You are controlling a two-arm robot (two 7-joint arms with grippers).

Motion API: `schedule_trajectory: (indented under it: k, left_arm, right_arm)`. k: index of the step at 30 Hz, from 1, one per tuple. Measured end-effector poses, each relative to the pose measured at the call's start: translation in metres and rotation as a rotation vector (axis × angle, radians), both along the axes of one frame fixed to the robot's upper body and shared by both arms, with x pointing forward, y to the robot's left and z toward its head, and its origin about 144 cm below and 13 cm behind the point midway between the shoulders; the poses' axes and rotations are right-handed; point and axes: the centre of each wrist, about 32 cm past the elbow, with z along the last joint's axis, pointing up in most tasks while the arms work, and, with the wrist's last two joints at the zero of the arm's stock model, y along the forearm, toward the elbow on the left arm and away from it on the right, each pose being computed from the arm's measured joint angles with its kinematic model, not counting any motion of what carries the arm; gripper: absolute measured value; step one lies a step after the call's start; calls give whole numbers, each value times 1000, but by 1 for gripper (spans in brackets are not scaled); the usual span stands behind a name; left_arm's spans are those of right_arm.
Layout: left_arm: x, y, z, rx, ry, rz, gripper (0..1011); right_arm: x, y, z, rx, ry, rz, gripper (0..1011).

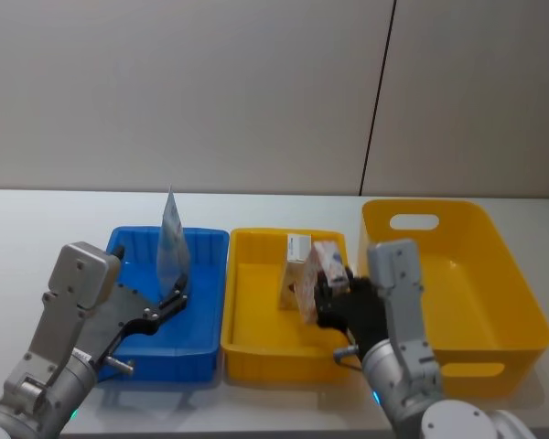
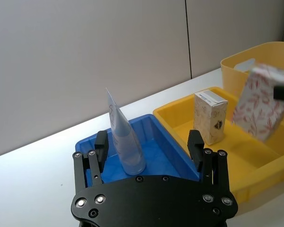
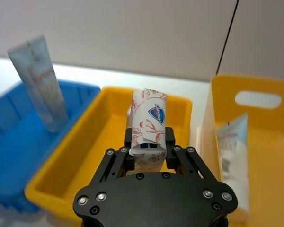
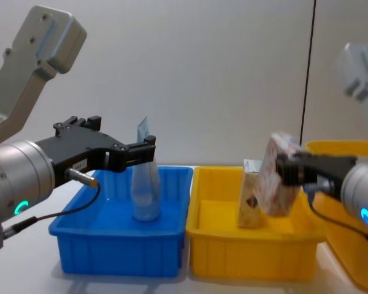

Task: Bimanual collaborative sorting of washing and personal care products

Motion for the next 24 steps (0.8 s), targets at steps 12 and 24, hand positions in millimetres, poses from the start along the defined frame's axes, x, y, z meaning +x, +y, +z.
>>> schedule_trajectory:
  k: [12, 24]
  left_arm:
    - [0, 0, 0, 0, 0, 0, 1002]
    - [0, 0, 0, 0, 0, 0, 1001]
  right_arm:
    - [14, -7, 37, 157, -169, -7, 318]
    - [28, -34, 66, 248, -288, -120, 318]
